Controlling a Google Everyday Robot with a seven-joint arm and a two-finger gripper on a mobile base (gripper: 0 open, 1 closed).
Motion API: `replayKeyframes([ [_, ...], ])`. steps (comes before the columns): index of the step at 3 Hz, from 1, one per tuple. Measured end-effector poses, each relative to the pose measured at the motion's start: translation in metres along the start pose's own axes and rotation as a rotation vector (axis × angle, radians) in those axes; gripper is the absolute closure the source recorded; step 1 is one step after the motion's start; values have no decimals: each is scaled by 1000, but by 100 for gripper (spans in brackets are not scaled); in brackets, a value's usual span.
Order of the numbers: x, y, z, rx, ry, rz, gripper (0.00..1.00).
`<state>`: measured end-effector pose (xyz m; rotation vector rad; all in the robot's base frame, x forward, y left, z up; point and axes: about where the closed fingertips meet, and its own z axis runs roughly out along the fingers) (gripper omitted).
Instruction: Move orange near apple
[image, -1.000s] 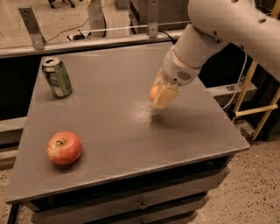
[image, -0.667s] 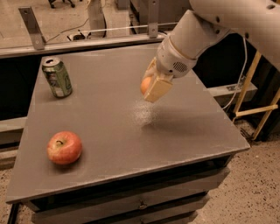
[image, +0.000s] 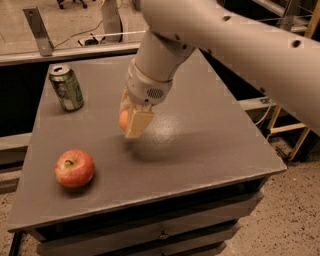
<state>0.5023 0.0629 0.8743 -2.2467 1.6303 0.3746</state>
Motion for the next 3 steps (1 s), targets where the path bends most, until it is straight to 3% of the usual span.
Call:
replayKeyframes([
  [1,-1,3,10,-18,23,-25,100],
  [2,-17,16,29,-85,22,-92,100],
  [3,-32,23,40,-121,27,-152,83],
])
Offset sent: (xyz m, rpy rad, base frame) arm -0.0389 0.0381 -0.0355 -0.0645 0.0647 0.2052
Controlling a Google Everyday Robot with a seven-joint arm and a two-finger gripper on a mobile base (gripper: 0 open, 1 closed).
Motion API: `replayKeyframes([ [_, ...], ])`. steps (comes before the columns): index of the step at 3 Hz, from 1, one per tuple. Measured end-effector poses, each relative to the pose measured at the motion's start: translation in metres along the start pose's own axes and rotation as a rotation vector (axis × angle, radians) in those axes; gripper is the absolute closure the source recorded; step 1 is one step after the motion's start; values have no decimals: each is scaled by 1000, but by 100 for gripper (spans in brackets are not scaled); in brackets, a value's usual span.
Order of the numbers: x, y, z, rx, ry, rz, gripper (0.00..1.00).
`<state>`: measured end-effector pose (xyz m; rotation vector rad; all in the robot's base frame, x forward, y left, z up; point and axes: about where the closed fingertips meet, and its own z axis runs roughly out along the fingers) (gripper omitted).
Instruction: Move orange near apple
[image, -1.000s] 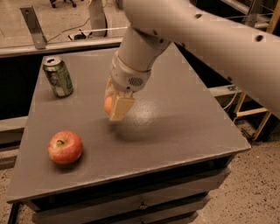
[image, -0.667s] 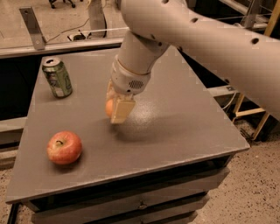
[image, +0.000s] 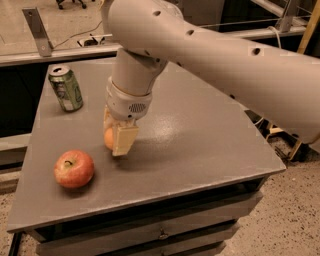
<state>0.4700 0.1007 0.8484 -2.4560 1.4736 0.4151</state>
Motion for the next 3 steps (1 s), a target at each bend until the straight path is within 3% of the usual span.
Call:
replayKeyframes([
  [2,-3,0,1,2,1,-6,36],
  [3,-4,0,1,3,2,-8,5],
])
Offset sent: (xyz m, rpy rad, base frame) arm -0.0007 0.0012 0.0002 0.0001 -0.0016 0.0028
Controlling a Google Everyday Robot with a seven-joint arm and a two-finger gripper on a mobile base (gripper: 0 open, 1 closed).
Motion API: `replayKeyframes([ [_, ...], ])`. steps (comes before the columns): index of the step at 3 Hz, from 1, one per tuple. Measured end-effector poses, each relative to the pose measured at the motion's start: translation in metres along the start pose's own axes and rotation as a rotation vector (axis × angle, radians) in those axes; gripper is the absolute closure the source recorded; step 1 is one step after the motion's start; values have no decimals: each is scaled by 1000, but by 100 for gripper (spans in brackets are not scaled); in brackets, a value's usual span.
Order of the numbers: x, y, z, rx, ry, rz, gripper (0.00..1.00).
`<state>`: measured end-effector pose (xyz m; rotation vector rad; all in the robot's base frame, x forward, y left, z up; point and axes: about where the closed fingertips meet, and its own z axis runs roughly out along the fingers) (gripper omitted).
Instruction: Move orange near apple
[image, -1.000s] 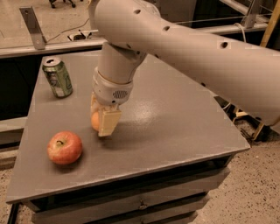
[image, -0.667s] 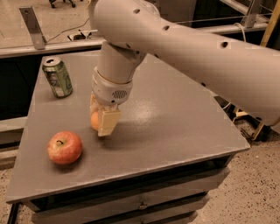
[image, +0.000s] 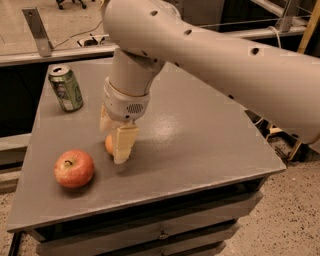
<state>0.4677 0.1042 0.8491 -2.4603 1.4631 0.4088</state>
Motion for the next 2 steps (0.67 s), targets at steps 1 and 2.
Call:
replayKeyframes([
  [1,-1,0,0,1,0,-1,0],
  [2,-1,0,0,1,0,-1,0],
])
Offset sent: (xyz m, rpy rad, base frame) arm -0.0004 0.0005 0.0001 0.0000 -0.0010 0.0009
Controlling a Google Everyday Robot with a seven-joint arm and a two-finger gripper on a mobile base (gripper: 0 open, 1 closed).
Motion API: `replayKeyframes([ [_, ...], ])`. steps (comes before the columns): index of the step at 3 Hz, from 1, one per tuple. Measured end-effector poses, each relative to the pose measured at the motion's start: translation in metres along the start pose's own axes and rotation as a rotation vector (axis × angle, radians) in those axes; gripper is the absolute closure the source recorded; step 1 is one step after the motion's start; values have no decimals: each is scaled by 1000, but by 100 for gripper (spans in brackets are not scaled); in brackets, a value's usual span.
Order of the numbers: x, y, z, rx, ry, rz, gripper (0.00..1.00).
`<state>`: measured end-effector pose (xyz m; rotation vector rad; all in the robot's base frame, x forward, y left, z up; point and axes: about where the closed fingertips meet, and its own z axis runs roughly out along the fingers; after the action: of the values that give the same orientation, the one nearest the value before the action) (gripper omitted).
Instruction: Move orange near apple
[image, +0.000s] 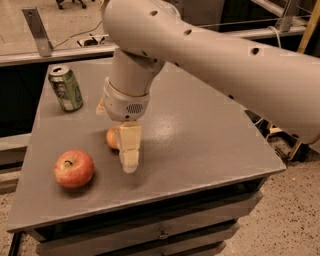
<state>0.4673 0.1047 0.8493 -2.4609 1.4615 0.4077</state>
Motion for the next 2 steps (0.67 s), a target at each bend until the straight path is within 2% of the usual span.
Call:
replayKeyframes([
  [1,24,15,-18,54,-95,34,0],
  [2,72,47,-42,151,-159,119,0],
])
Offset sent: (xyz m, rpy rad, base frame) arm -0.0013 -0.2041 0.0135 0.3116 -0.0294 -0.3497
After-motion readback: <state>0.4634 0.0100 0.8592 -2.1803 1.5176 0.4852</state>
